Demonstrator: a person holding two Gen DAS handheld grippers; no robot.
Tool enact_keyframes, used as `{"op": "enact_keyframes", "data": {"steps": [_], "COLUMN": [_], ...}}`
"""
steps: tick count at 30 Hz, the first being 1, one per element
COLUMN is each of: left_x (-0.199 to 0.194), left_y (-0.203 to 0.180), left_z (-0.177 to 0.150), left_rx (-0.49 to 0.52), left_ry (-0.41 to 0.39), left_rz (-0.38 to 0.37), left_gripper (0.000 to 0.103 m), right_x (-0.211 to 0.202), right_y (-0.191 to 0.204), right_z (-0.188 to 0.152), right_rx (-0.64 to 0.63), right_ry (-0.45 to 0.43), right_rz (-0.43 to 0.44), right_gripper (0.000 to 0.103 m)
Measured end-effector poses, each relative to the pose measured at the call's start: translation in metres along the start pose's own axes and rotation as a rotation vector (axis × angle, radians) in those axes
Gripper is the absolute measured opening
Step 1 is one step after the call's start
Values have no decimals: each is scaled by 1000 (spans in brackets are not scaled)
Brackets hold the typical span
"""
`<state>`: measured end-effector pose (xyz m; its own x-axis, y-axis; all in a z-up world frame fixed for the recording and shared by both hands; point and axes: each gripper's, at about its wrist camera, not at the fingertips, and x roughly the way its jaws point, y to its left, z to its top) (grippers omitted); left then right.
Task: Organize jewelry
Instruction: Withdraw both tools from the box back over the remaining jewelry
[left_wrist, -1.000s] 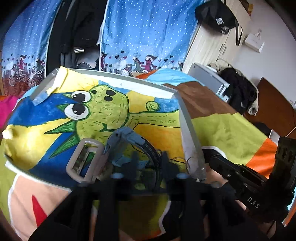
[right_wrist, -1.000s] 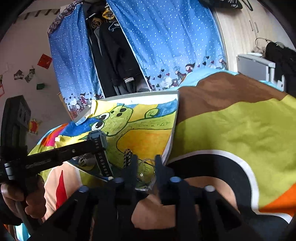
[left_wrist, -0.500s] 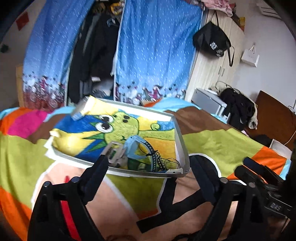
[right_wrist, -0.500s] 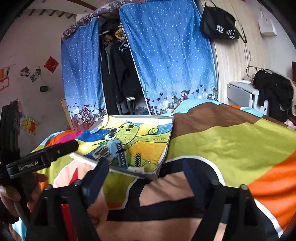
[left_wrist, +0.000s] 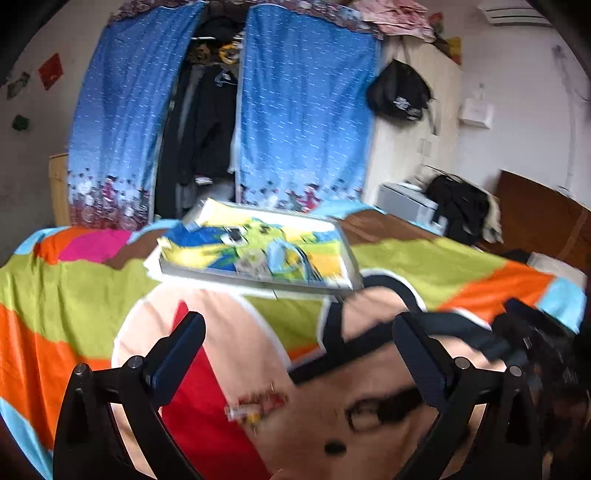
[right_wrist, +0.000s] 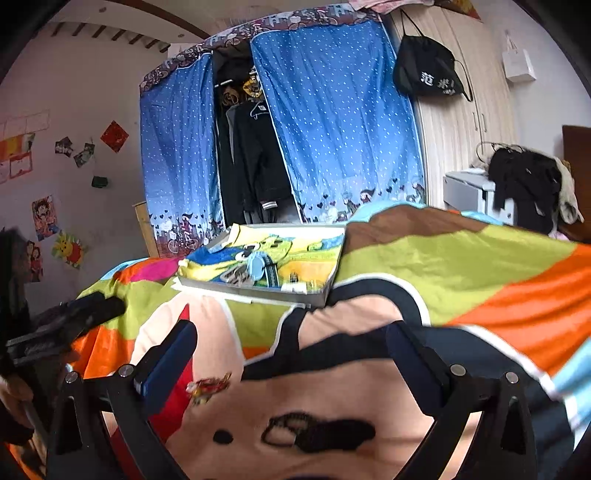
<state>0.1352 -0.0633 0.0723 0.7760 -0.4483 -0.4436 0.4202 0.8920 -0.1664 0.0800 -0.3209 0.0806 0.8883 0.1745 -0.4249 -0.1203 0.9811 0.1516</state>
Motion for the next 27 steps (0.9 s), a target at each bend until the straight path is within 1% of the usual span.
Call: {"op": "enact_keyframes", "data": {"steps": [2,6,9,12,15,22,27], "left_x": [-12,-23,-24,-24,-24,-11,-1], "left_y": [1,10,15,19,19,18,17], "left_z": [-19,-54,-70,-85,-95,-116,-122], "left_rx": [-4,-76,-100,-110,-98,-68,-55], "left_ry": [18,79,115,148,160,236,264], "left_rz": [20,47,87,99,120,129,121], "left_gripper": [99,99,99,99,99,99,99], "right_x": [-6,-13,-12,-9,-7,9,16], "right_y": [3,9,14,16,16,11,5], "right_z": [-12,-34,-49,-65,-76,-98,-103], "right_rx": [12,35,30,30,38,54,73], "right_ry": [21,72,121,163,195,312,343], "right_rz": [3,-8,-22,-31,-34,-55,-48], "right_gripper": [103,103,103,103,103,103,103]}}
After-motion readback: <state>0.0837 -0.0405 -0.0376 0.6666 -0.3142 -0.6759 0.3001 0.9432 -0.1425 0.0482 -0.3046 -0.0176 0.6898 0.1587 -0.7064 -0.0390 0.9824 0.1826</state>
